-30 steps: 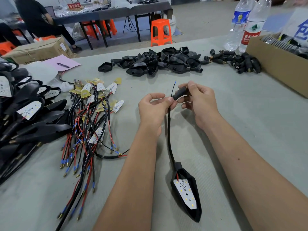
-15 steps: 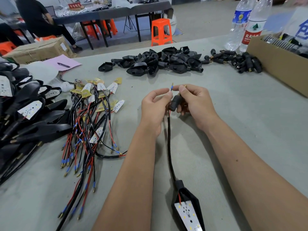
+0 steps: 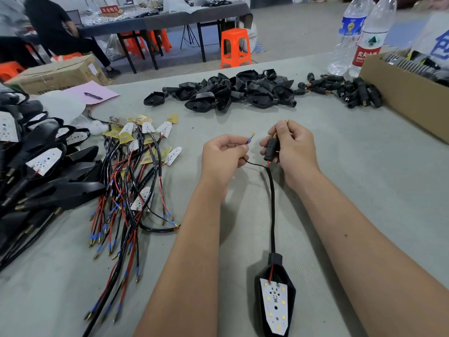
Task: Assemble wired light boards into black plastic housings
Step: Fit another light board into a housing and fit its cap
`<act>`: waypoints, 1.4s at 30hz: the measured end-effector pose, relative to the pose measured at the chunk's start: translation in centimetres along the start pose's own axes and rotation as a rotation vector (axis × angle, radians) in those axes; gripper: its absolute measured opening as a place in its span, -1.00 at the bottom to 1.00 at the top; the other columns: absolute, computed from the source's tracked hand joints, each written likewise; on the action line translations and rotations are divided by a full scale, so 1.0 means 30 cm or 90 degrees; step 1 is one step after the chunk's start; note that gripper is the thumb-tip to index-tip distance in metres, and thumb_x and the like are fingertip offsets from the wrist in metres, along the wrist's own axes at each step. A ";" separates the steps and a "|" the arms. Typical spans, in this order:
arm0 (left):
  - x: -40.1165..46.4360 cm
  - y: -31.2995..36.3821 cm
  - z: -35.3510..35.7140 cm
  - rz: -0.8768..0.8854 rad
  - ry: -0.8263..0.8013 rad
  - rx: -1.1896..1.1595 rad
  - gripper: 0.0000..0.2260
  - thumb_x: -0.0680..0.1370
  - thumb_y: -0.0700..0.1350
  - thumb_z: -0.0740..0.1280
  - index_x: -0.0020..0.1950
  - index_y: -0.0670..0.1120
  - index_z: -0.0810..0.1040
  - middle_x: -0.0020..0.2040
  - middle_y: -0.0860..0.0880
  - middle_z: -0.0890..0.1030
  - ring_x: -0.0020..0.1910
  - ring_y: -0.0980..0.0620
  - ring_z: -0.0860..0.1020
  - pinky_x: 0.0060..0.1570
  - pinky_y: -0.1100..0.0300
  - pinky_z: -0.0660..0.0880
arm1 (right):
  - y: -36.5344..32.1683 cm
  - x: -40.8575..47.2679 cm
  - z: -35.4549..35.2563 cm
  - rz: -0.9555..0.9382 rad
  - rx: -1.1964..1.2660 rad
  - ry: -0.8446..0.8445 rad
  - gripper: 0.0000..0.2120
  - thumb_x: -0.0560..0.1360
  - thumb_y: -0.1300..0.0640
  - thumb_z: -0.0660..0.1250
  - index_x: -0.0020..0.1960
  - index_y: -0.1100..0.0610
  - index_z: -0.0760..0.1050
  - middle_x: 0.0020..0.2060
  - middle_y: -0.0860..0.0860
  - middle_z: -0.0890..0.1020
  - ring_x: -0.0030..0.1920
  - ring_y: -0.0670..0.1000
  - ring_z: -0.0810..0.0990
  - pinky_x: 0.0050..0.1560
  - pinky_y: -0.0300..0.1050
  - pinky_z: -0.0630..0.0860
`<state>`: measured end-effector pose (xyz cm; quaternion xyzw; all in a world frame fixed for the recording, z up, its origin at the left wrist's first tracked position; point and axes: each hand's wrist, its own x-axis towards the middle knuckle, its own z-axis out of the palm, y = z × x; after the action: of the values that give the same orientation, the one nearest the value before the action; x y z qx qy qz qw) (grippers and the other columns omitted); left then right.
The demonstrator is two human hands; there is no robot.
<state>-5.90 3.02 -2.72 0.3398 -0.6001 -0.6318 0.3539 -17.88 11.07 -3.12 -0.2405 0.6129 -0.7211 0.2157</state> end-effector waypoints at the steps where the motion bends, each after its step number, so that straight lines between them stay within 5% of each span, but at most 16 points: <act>1: -0.001 0.000 0.000 0.003 -0.004 -0.002 -0.89 0.56 -0.33 0.41 -0.08 -0.14 0.69 -0.30 0.01 0.62 -0.31 0.04 0.57 -0.19 0.23 0.57 | 0.000 -0.001 0.000 0.001 0.006 -0.002 -0.72 0.72 0.09 0.16 -0.10 0.13 0.51 -0.33 0.08 0.71 -0.41 0.03 0.65 -0.51 -0.24 0.45; 10: -0.016 0.001 -0.001 0.065 -0.135 0.150 -0.89 0.53 -0.30 0.47 -0.19 -0.16 0.67 -0.36 -0.07 0.51 -0.37 0.04 0.42 -0.30 0.20 0.40 | 0.002 0.009 -0.008 -0.020 0.045 0.136 -0.73 0.71 0.15 0.17 -0.12 0.18 0.49 -0.45 0.03 0.64 -0.48 0.03 0.59 -0.50 -0.21 0.43; 28: -0.021 -0.007 0.023 0.093 -0.074 0.188 -0.92 0.50 -0.26 0.48 -0.20 -0.17 0.69 -0.38 -0.01 0.52 -0.33 0.04 0.45 -0.20 0.12 0.43 | 0.007 0.016 -0.007 -0.021 0.091 0.097 -0.72 0.72 0.17 0.17 -0.13 0.19 0.51 -0.41 0.05 0.66 -0.44 0.02 0.62 -0.45 -0.18 0.49; 36: -0.020 -0.018 0.052 0.124 -0.020 0.256 -0.82 0.49 -0.24 0.47 -0.28 -0.04 0.65 -0.54 0.21 0.45 -0.50 0.23 0.39 -0.41 0.42 0.31 | 0.022 0.017 -0.007 -0.104 -0.024 0.140 -0.74 0.70 0.15 0.20 -0.13 0.19 0.52 -0.38 0.06 0.68 -0.47 0.08 0.62 -0.43 -0.05 0.55; 42: -0.026 -0.019 0.072 0.121 0.043 0.245 -0.88 0.50 -0.19 0.48 -0.24 -0.06 0.69 -0.53 0.20 0.48 -0.49 0.22 0.42 -0.37 0.37 0.34 | 0.020 0.021 -0.015 -0.085 -0.014 0.130 -0.74 0.70 0.13 0.22 -0.13 0.17 0.55 -0.30 0.08 0.72 -0.40 0.09 0.70 -0.31 -0.01 0.65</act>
<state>-7.35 4.83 -3.16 0.3642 -0.7267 -0.4575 0.3605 -18.65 10.92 -3.72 -0.2085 0.6222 -0.7477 0.1014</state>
